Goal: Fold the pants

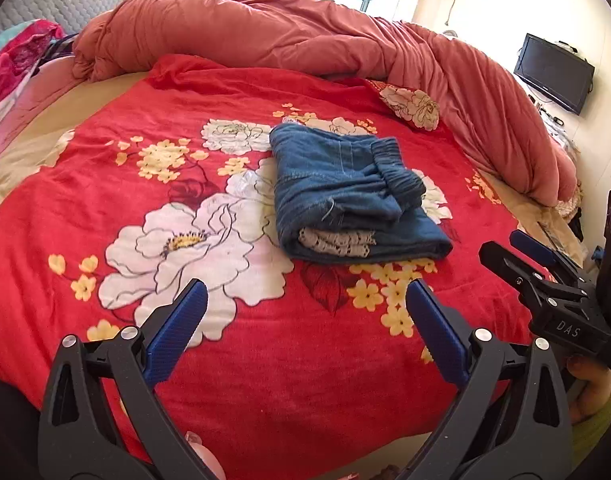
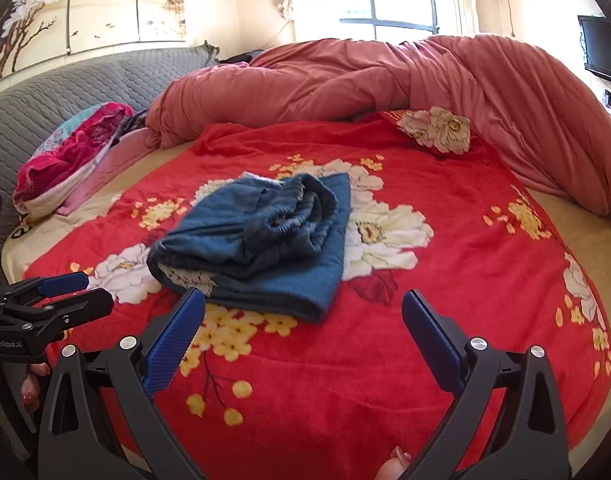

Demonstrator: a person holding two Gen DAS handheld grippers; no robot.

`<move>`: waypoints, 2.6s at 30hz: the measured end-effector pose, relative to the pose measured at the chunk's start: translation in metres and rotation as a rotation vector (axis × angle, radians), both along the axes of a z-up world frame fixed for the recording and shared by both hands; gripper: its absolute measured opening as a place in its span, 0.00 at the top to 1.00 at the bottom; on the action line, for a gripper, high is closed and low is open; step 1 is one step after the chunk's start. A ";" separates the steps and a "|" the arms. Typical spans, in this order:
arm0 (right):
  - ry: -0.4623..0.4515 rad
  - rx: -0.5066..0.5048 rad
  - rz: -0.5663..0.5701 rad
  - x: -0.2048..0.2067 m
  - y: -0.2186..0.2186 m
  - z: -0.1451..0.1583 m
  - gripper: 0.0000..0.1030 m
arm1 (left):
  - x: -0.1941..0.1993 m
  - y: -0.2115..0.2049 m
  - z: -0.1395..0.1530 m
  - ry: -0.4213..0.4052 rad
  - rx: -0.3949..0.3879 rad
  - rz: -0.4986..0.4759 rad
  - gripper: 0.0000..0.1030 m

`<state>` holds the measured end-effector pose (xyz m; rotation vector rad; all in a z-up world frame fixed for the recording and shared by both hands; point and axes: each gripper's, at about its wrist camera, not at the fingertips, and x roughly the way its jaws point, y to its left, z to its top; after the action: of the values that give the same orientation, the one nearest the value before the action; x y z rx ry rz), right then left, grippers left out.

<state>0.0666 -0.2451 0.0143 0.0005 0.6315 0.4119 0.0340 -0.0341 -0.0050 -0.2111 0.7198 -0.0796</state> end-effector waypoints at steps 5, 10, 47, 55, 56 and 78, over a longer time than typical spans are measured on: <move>0.018 -0.030 -0.005 -0.004 0.001 -0.015 0.05 | -0.004 -0.006 -0.015 0.017 0.005 0.002 0.09; 0.006 -0.039 -0.014 -0.001 -0.002 -0.020 0.05 | -0.003 -0.007 -0.020 0.027 0.021 0.013 0.09; 0.053 -0.031 -0.021 0.011 -0.005 -0.034 0.05 | 0.000 -0.005 -0.021 0.043 0.048 0.036 0.09; 0.054 -0.030 -0.020 0.011 -0.006 -0.034 0.05 | 0.001 -0.004 -0.020 0.046 0.047 0.041 0.09; 0.055 -0.030 -0.021 0.011 -0.006 -0.034 0.05 | 0.001 -0.004 -0.020 0.046 0.047 0.039 0.09; 0.058 -0.038 -0.028 0.012 -0.008 -0.036 0.05 | 0.001 -0.005 -0.023 0.067 0.040 0.042 0.09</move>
<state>0.0789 -0.2534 -0.0219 -0.0146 0.6954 0.3736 0.0352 -0.0389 -0.0275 -0.1910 0.7823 -0.0178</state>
